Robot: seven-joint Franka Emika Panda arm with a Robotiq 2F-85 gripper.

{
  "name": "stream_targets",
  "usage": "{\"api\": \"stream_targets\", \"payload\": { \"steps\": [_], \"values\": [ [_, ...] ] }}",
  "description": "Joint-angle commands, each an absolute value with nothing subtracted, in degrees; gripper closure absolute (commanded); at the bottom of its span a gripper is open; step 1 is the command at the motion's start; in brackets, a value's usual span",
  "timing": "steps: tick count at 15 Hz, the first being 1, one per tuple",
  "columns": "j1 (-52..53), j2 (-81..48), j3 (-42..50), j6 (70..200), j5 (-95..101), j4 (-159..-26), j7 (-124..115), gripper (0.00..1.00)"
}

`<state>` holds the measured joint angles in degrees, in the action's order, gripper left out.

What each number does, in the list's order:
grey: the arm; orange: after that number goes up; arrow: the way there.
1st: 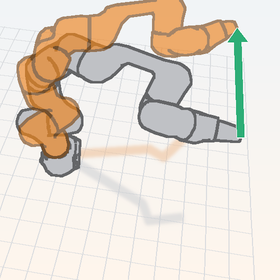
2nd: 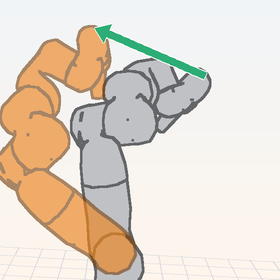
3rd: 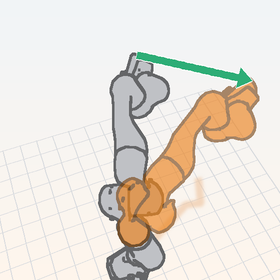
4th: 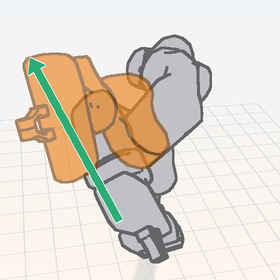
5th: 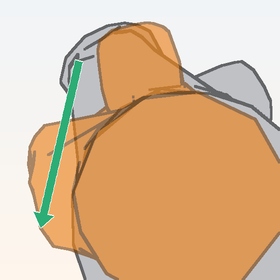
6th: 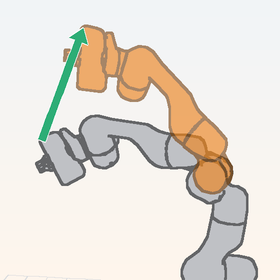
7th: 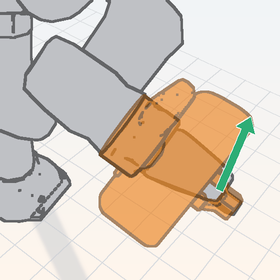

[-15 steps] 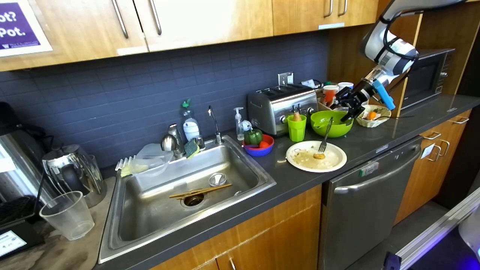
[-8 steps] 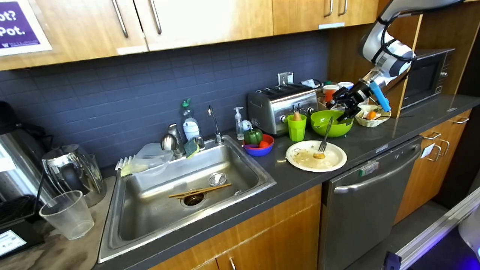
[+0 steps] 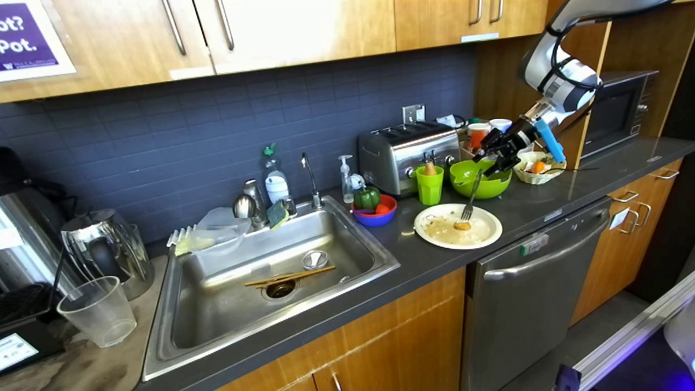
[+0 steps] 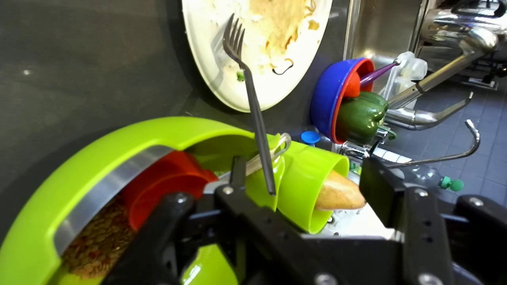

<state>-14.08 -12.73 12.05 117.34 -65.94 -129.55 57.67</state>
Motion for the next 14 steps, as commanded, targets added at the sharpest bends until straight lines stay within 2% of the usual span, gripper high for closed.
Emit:
{"api": "stream_targets", "payload": {
  "steps": [1,2,5,8,9,11,13,14],
  "values": [
    [-14.17,-12.24,11.82,117.98,-67.4,-130.85,59.42,0.23],
    [-14.29,-12.15,11.9,117.69,-67.28,-131.18,59.74,0.2],
    [-14.64,-11.45,12.26,117.55,-67.36,-132.46,61.08,0.2],
    [-14.78,-11.17,12.47,117.62,-68.03,-133.09,62.82,0.31],
    [-14.79,-11.17,12.47,117.57,-68.37,-133.1,63.41,0.3],
    [-14.76,-11.1,12.47,117.56,-68.66,-133.14,64.07,0.35],
    [-14.79,-11.03,12.49,117.46,-69.05,-133.47,64.93,0.56],
    [-14.8,-10.97,12.52,117.4,-69.28,-133.62,65.29,0.7]
  ]
}}
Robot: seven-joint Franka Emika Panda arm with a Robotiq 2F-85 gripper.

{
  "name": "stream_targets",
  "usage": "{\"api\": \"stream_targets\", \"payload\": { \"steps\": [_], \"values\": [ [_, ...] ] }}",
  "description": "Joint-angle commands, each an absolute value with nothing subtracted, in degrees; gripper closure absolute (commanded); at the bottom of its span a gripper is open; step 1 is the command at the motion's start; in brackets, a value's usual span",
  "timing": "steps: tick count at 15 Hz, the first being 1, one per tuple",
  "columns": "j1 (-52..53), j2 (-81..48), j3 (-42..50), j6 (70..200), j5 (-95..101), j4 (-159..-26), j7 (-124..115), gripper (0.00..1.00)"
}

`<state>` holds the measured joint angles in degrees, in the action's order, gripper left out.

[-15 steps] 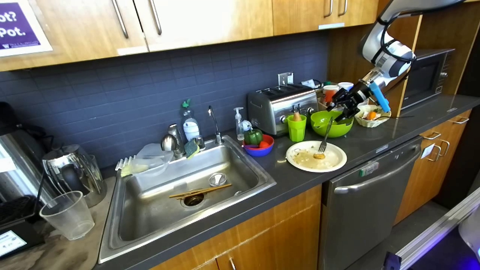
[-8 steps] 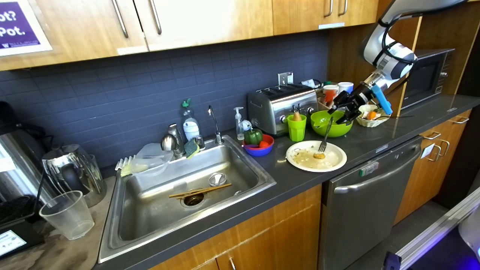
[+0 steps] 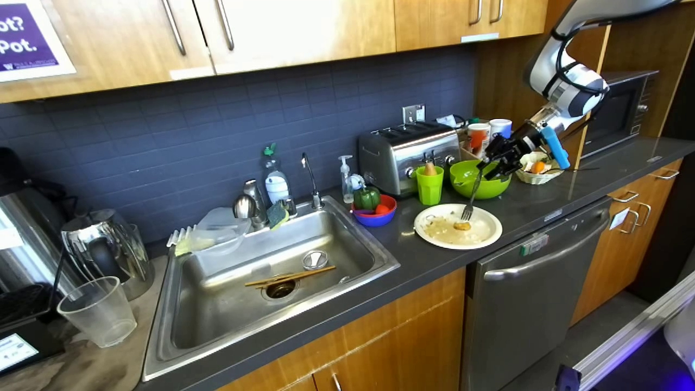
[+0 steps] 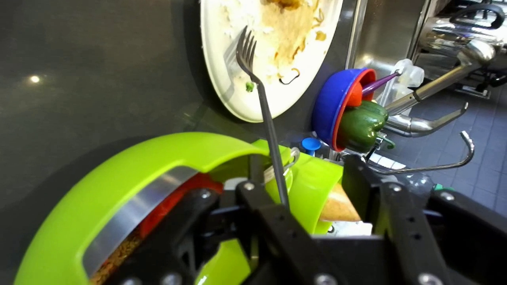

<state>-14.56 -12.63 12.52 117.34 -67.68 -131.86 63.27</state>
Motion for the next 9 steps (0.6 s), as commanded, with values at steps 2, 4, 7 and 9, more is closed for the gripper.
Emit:
{"api": "stream_targets", "payload": {
  "steps": [2,4,7,9],
  "values": [
    [-14.83,-10.91,12.57,117.29,-69.45,-133.83,65.79,0.85],
    [-14.77,-10.81,12.57,117.27,-69.51,-133.96,66.14,0.99],
    [-14.75,-10.81,12.57,117.15,-69.55,-134.02,66.27,1.0],
    [-14.82,-10.72,12.63,116.98,-69.5,-134.0,66.24,1.0]
  ]
}}
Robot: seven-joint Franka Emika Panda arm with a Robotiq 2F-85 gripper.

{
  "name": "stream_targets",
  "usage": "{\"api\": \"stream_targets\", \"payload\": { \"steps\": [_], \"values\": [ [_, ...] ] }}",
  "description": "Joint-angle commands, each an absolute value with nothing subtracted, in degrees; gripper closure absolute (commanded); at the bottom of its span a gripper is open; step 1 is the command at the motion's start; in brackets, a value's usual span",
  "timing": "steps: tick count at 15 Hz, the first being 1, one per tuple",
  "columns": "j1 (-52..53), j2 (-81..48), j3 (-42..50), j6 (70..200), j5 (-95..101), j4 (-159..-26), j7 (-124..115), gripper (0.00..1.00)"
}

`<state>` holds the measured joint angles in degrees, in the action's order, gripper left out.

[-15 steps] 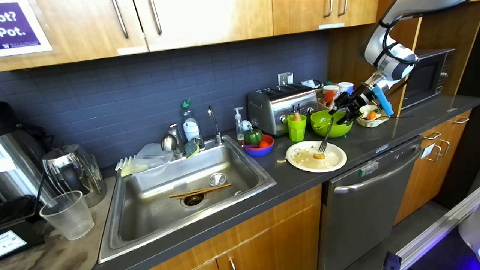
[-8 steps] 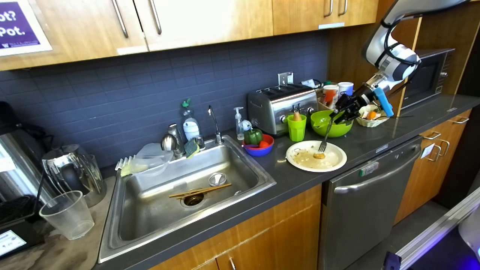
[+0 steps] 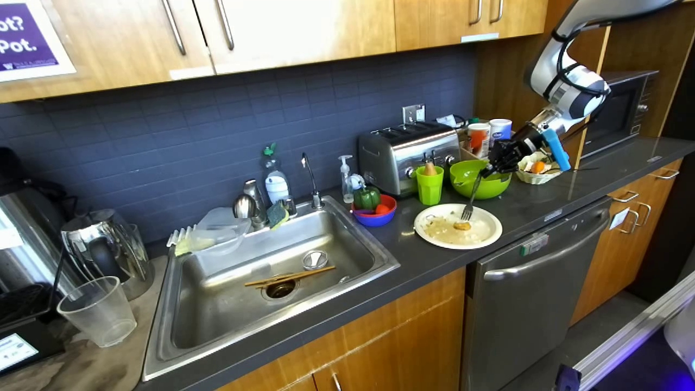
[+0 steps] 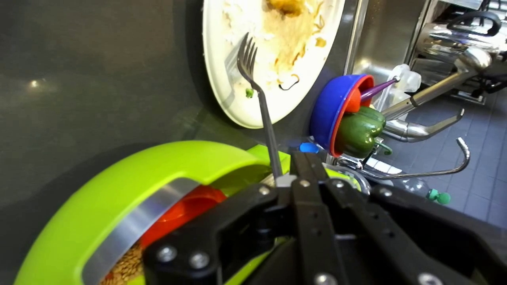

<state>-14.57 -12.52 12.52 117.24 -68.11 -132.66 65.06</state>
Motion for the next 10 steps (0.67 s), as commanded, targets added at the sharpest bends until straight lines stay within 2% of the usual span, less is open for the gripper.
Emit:
{"api": "stream_targets", "payload": {
  "steps": [1,4,10],
  "values": [
    [-14.83,-10.63,12.66,117.0,-69.46,-134.02,66.23,0.74],
    [-14.73,-10.54,12.63,117.16,-69.33,-133.93,66.02,0.63],
    [-14.6,-10.97,12.56,117.57,-69.39,-133.15,65.51,0.21]
  ]
}}
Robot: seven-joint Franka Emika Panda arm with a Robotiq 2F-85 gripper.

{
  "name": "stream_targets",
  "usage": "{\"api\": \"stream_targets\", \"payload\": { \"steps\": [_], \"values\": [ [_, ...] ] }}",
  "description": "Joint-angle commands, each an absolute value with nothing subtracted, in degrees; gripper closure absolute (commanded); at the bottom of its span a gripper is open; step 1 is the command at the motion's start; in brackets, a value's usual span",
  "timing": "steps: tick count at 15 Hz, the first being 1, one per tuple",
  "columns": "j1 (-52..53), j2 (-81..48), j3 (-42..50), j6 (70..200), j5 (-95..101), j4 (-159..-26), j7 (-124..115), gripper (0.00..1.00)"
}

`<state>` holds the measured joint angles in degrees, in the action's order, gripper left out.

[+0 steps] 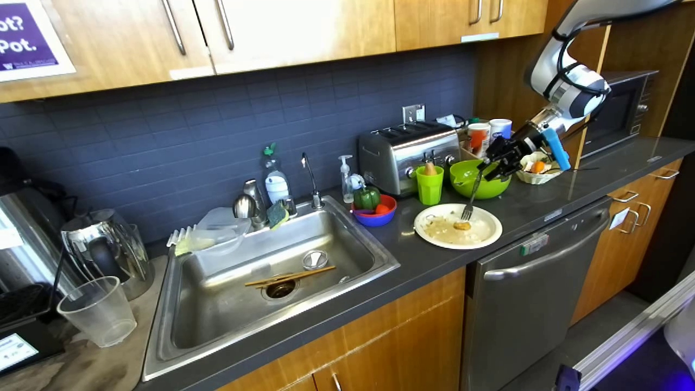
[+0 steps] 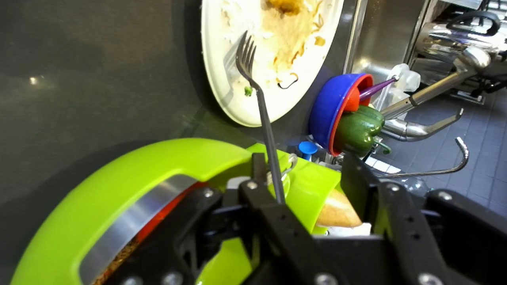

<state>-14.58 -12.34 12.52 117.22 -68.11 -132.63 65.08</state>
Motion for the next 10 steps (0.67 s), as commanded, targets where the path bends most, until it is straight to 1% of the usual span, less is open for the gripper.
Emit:
{"api": "stream_targets", "payload": {
  "steps": [1,2,3,4,10],
  "values": [
    [-14.59,-10.93,12.53,117.33,-69.52,-132.84,65.48,0.15],
    [-14.57,-10.77,12.53,117.16,-69.53,-132.49,65.34,0.07],
    [-14.55,-10.6,12.52,117.2,-69.6,-132.26,65.27,0.02],
    [-14.53,-10.57,12.5,117.28,-69.72,-132.02,65.31,0.0],
    [-14.43,-10.88,12.42,117.16,-70.04,-131.33,65.34,0.0]
  ]
}}
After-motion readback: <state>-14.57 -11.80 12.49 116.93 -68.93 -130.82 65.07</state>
